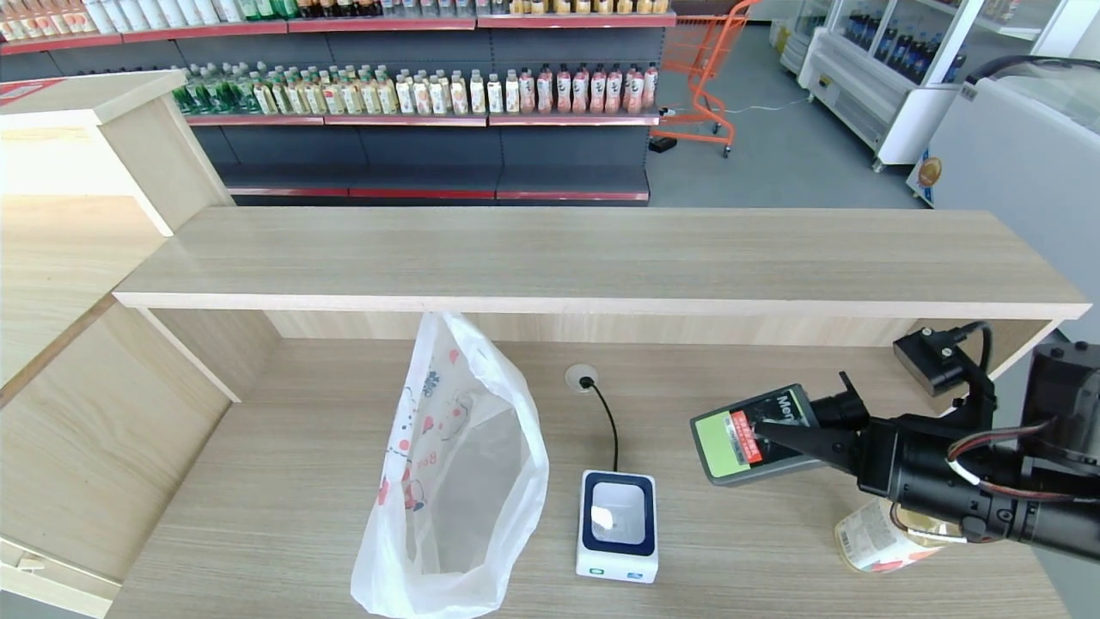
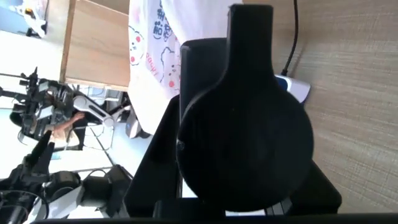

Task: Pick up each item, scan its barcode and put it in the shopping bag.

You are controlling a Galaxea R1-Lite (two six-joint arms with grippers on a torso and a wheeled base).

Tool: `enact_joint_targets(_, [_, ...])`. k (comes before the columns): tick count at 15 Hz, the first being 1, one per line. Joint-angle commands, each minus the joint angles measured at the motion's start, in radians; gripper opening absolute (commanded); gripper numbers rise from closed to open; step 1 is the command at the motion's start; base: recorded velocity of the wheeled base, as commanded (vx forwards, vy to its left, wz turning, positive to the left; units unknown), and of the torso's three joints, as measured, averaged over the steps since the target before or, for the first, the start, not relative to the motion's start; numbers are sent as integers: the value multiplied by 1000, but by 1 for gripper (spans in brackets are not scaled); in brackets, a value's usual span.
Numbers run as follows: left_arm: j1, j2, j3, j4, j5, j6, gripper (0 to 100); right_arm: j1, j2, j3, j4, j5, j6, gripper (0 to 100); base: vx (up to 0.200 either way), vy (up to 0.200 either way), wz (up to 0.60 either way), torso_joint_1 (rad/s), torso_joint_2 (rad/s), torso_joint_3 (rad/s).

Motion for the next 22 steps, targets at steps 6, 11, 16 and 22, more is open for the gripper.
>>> enact_joint_targets(6, [-1, 0, 0, 0, 1, -2, 100, 5, 176, -70, 0, -4, -6, 0, 0, 67, 0, 6, 6, -1])
enact_joint_targets(11, [-1, 0, 0, 0, 1, 0, 100, 58, 336, -154, -3, -4, -6, 0, 0, 0, 0, 0, 0, 0])
enact_joint_targets(16, [-1, 0, 0, 0, 1, 0, 100, 120, 485, -202, -2, -42, -123, 0, 0, 0, 0, 0, 0, 0])
enact_joint_targets(22, [-1, 0, 0, 0, 1, 0, 100, 132, 597, -237, -8, -118, -252, 0, 0, 0, 0, 0, 0, 0])
